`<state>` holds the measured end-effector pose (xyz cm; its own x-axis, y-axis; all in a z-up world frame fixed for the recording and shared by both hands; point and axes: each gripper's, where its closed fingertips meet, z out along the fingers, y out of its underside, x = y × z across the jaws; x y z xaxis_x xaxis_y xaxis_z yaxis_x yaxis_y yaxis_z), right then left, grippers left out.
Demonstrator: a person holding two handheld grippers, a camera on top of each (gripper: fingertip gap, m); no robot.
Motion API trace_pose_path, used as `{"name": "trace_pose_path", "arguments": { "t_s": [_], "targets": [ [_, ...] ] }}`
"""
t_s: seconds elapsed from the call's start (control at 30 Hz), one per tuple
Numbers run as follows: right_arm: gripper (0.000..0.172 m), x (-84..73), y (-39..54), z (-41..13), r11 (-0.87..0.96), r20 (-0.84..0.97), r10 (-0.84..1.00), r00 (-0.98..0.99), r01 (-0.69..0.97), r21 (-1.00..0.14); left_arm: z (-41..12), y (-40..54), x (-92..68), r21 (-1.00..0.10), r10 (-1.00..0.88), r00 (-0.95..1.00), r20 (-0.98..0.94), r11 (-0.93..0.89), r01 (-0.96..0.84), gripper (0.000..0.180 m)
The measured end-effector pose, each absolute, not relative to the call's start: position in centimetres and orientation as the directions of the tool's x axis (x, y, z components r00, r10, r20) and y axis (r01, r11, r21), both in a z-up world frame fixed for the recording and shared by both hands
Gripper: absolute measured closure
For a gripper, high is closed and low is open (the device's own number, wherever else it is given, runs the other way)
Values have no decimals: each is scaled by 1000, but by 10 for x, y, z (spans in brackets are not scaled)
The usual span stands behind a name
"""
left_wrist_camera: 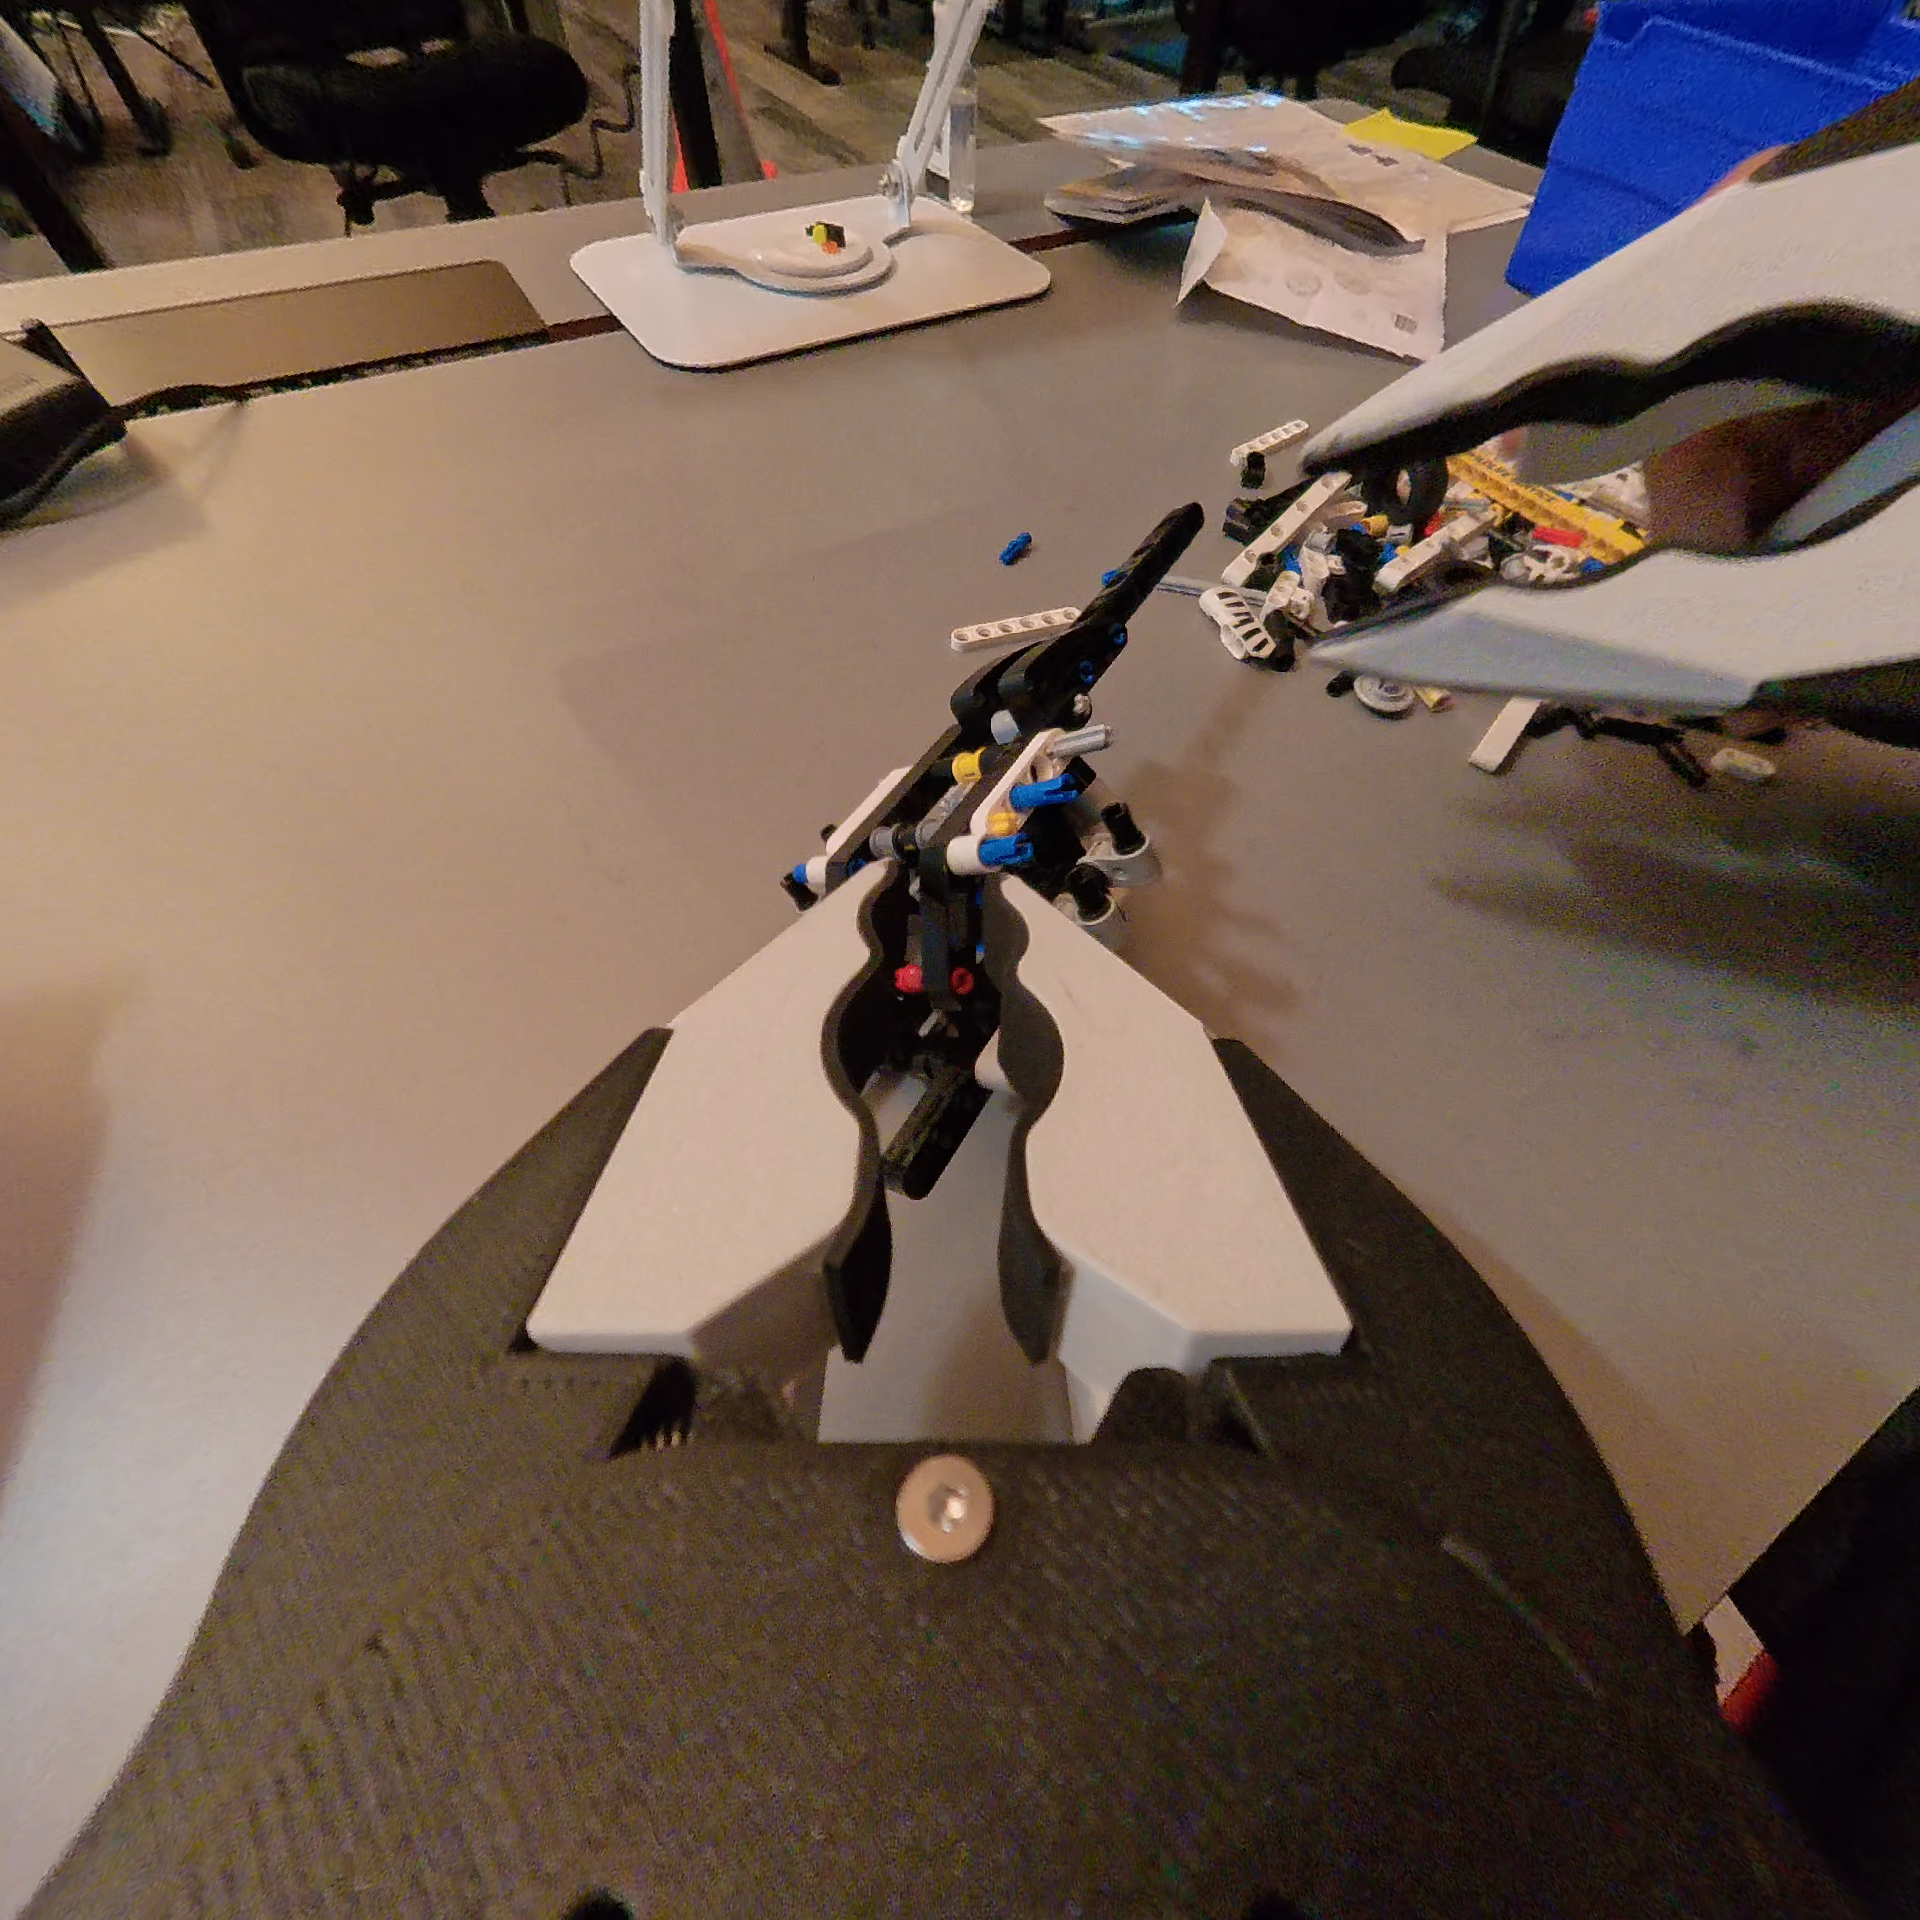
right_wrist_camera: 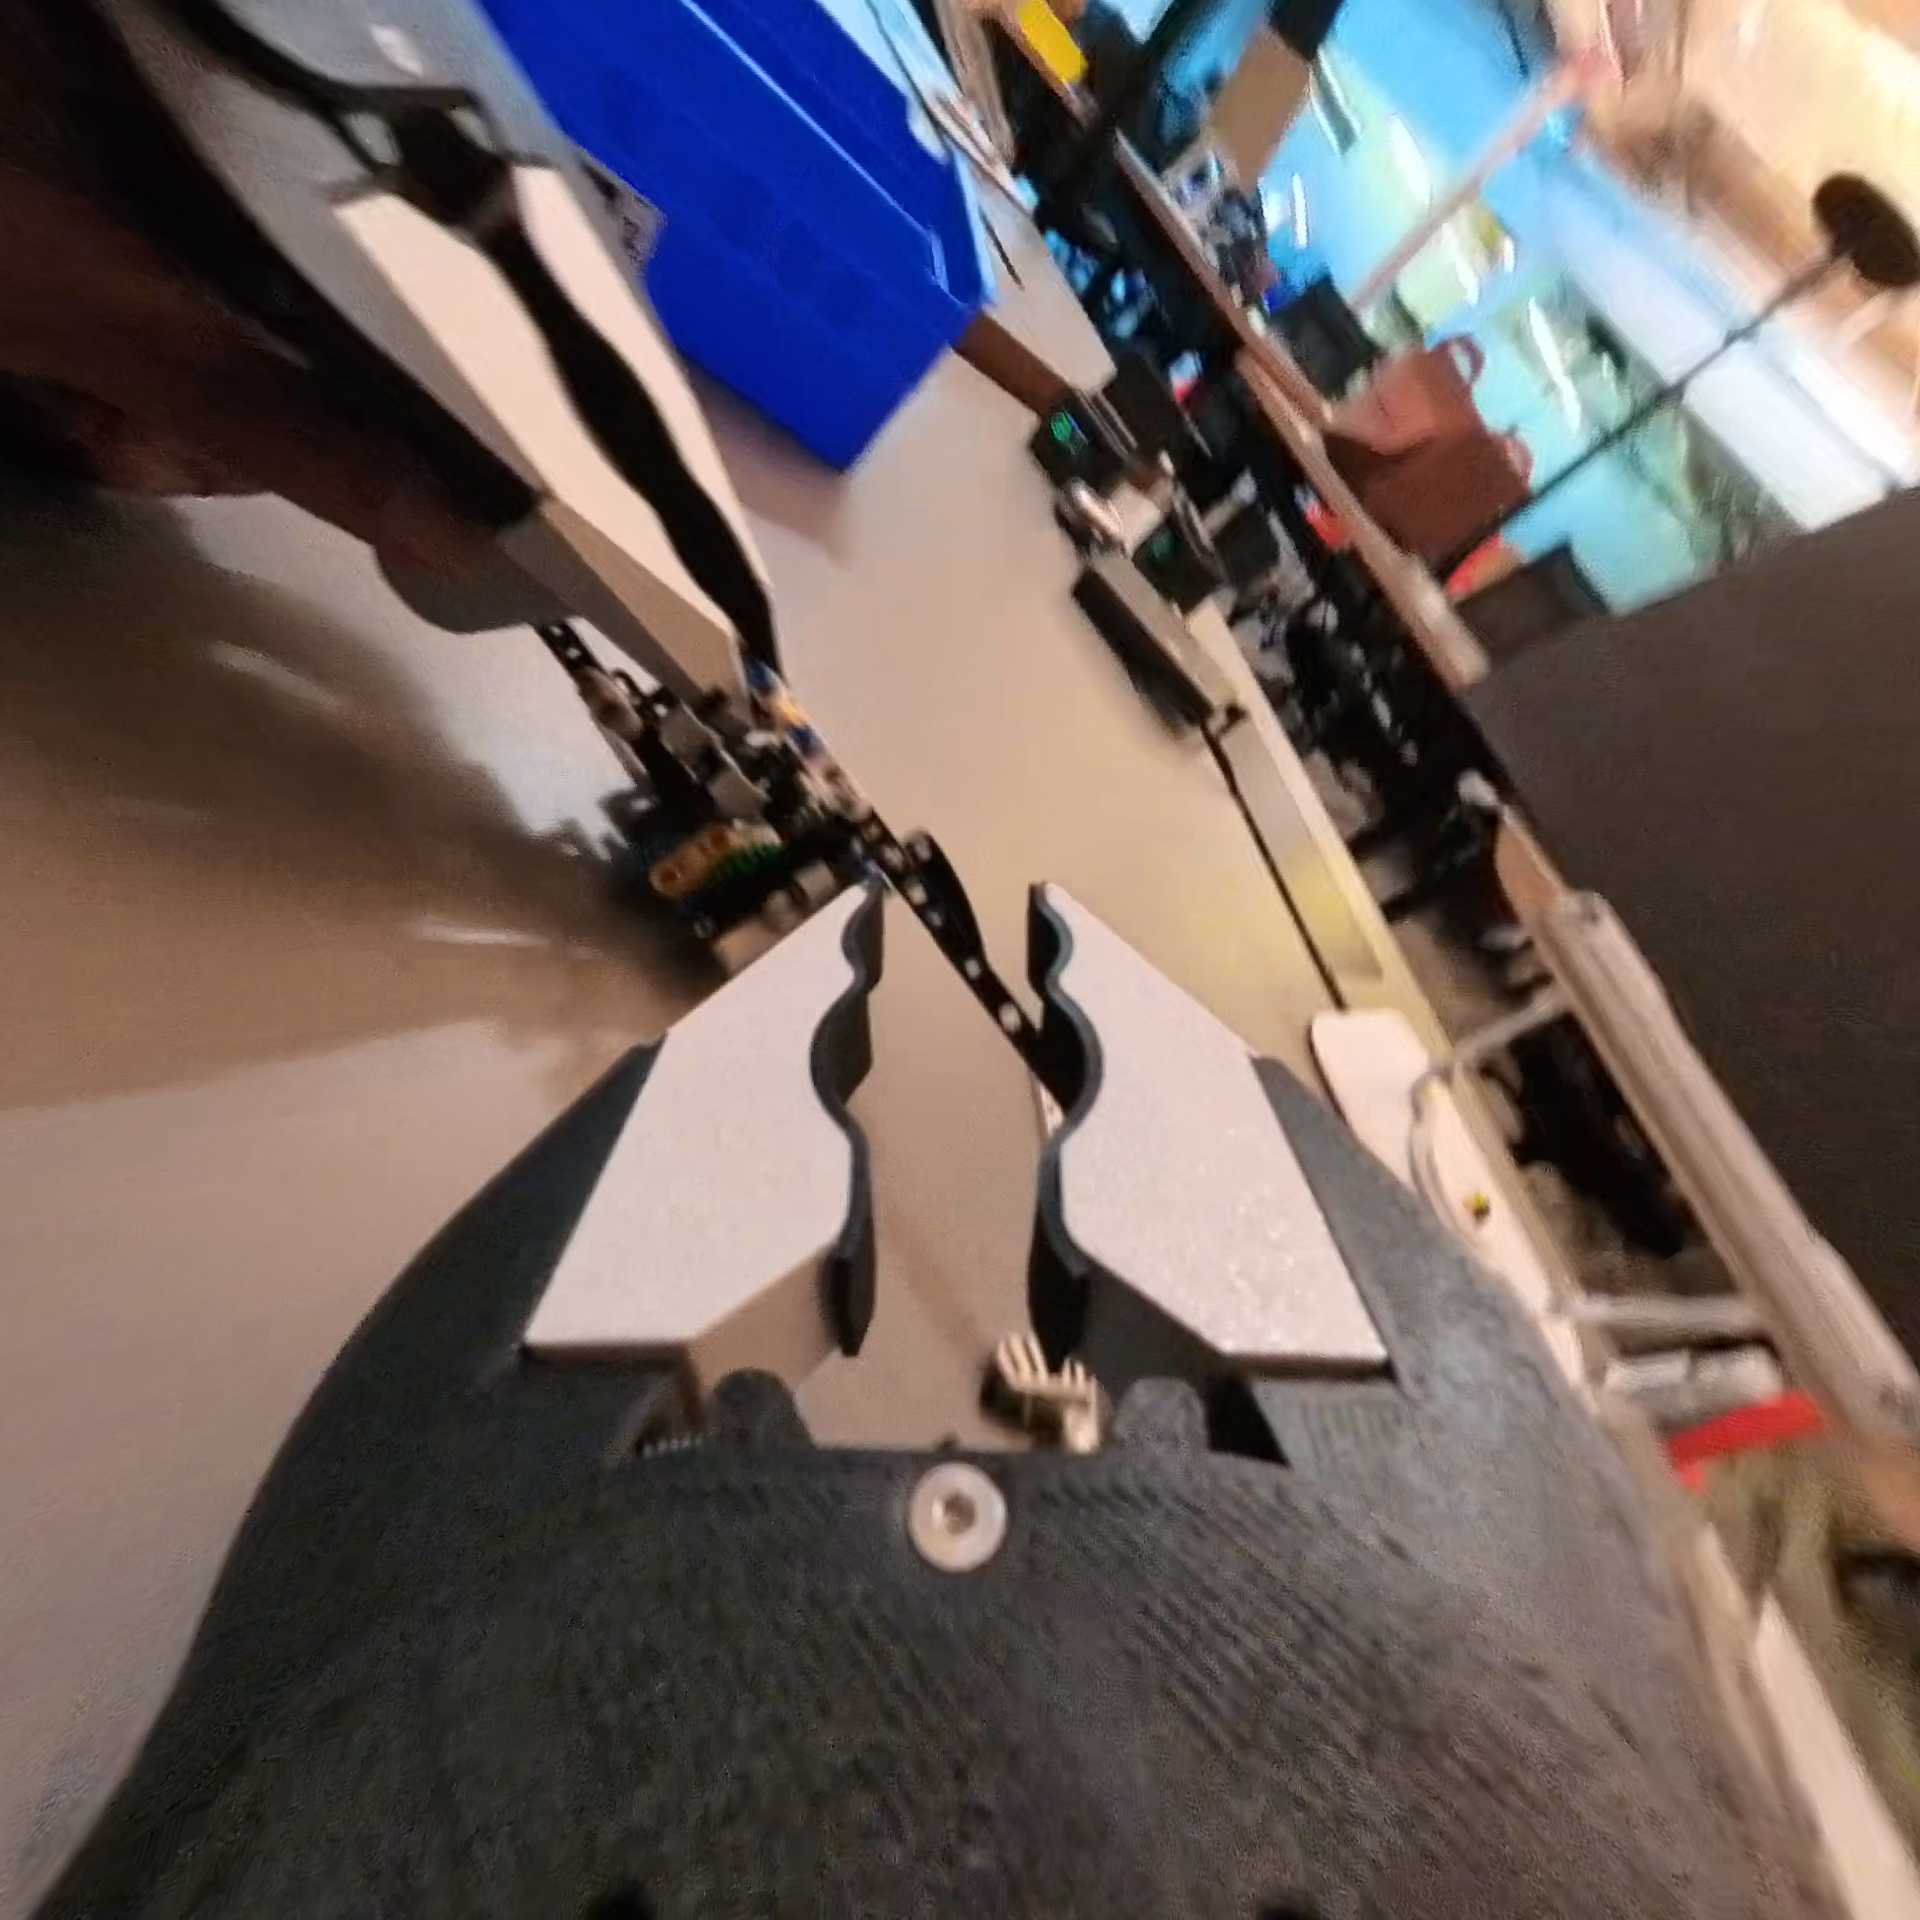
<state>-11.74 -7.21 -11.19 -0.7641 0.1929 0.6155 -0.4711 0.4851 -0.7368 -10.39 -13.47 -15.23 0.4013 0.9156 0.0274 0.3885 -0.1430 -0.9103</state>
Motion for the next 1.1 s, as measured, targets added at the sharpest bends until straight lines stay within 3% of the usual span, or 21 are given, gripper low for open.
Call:
{"name": "trace_pose_path", "arguments": {
  "t_s": [0.2, 0.53, 0.7, 1.1],
  "targets": [
    [149, -113, -110, -133, 482, 713, 2, -701, -624, -615, -153, -129, -106, -907, 893, 449, 34, -161, 389, 160],
    [167, -110, -116, -144, 438, 847, -175, -503, -810, -390, -155, -119, -105, -907, 847, 529, 52, -181, 379, 172],
    [168, -107, -120, -142, 463, 847, -144, -511, -792, -399, -156, -124, -108, -897, 864, 486, 135, -102, 430, 171],
    [168, -104, -118, -139, 454, 831, -91, -549, -765, -456, -159, -126, -112, -892, 914, 405, 13, -172, 417, 172]
  ]
}}
